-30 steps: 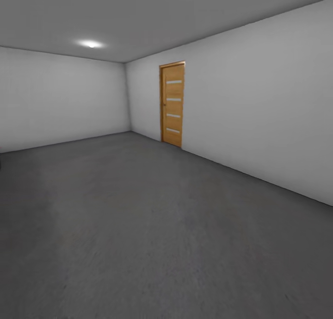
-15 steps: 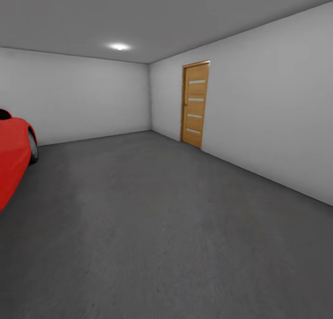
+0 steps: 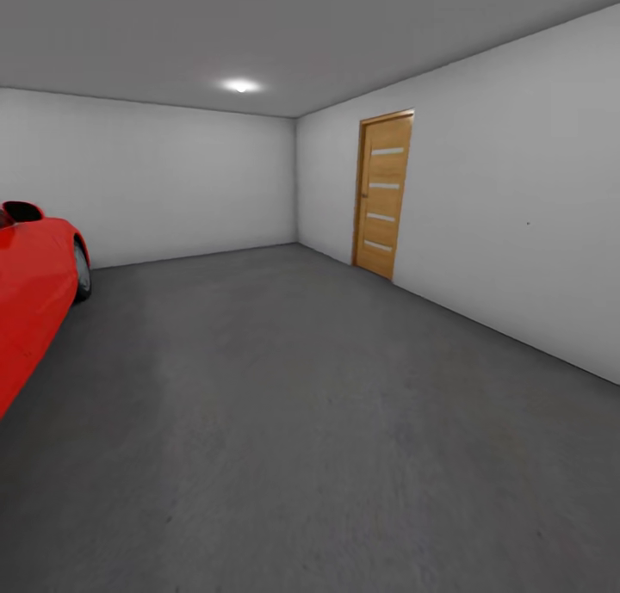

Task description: Move the two storage containers from the living room to the garage. In the garage, place one container on the floor and stack the other container on top of it (either order is fine).

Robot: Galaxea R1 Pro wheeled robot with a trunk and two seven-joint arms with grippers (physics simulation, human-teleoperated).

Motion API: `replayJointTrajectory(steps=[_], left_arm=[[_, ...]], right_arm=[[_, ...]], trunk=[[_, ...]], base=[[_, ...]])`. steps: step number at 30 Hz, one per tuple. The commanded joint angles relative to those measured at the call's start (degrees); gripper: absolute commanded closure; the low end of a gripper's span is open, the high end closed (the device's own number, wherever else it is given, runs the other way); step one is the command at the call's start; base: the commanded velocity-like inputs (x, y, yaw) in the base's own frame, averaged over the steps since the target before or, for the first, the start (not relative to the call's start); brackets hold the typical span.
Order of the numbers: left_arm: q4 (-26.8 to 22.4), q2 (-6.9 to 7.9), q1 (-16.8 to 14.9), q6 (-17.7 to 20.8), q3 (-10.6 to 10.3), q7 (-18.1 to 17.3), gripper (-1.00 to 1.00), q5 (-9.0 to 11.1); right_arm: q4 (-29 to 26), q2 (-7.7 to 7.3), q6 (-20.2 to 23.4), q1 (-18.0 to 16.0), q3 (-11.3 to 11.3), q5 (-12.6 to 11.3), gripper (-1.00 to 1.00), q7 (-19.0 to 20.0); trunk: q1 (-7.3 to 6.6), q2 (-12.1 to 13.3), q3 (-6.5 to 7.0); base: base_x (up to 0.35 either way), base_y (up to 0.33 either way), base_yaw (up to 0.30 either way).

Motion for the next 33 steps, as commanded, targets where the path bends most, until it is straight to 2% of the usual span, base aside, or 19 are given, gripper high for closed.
replayJointTrajectory(steps=[1,33], left_arm=[[-0.02,-0.02,-0.01,-0.04,0.33,0.04,-1.00,0.10],[0.01,-0.05,-0.01,-0.09,0.31,0.06,-1.00,0.00]], right_arm=[[0.06,-0.02,-0.48,-0.02,0.04,0.07,-1.00,0.00],[0.08,0.10,-1.45,-0.02,0.05,-0.27,-1.00,-0.03]], trunk=[[0.03,-0.02,-0.04],[0.03,-0.02,-0.04]], base=[[0.323,0.000,0.002],[0.324,0.000,0.000]])
